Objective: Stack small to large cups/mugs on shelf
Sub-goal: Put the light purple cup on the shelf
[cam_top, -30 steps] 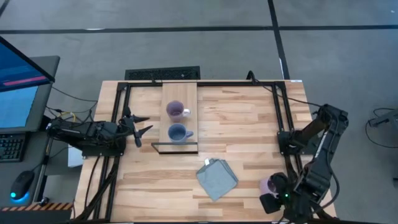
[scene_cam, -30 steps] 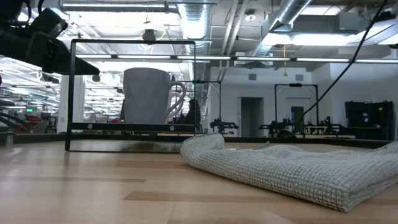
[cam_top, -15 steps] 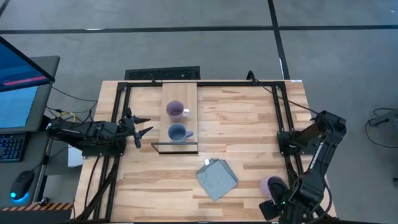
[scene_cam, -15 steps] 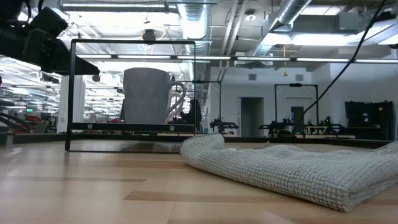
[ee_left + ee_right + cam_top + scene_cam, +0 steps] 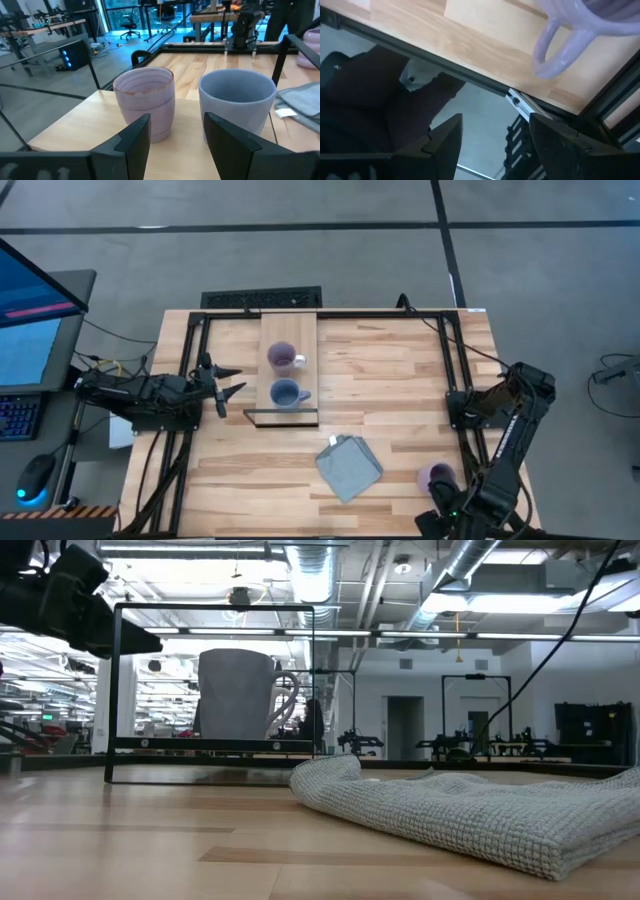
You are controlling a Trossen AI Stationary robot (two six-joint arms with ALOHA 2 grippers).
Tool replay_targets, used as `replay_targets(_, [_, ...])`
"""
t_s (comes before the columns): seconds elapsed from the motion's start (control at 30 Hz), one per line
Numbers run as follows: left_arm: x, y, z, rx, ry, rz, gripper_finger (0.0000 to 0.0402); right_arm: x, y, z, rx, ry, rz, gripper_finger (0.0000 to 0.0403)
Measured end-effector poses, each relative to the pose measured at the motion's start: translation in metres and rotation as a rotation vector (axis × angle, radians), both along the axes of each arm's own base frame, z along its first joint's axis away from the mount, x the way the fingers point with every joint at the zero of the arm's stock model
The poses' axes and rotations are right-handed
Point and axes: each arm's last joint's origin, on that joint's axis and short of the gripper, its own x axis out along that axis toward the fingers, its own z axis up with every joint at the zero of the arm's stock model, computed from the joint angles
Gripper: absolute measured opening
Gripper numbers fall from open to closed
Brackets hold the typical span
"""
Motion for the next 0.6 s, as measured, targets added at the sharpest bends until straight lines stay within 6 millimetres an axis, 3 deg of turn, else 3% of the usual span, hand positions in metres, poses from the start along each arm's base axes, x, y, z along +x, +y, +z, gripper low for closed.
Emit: replay_targets(0.6, [0.001, -0.001, 0.004, -0.038, -0.054, -0.022, 0.0177, 0.016, -0.006, 0.001, 0.012, -0.038, 0.048, 0.0252])
